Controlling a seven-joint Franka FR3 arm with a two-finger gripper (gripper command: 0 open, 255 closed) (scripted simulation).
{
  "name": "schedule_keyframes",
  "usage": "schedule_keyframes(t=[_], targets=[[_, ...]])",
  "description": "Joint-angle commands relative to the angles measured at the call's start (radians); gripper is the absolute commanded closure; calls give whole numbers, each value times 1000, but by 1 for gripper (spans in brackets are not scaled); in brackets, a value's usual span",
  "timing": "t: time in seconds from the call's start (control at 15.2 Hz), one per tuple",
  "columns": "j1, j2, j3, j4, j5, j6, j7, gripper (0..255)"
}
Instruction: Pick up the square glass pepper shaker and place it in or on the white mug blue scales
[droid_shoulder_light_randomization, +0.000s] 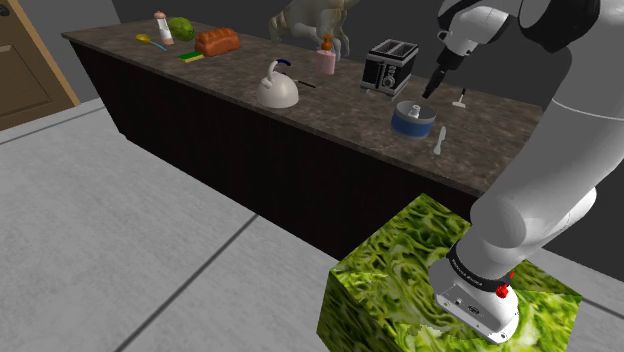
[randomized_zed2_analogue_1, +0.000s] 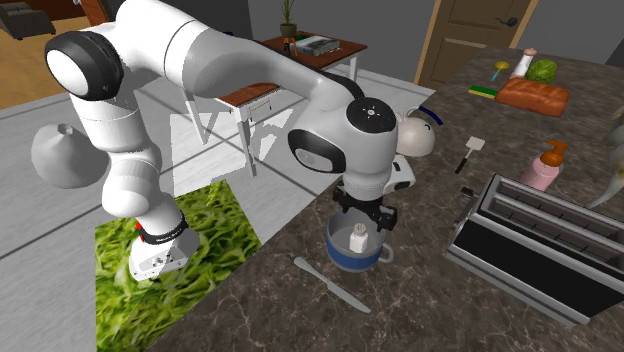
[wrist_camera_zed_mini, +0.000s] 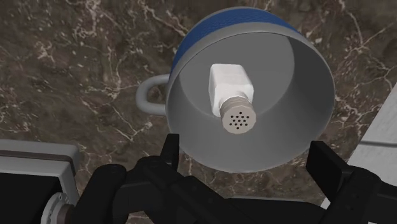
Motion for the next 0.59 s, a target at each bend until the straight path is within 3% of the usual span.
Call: schedule_keyframes(t=[0.0, 0.53], targets=[[-3, -20, -7, 32, -20, -49, 13, 0], [-5, -29, -10, 48, -28, -71, 18, 0]])
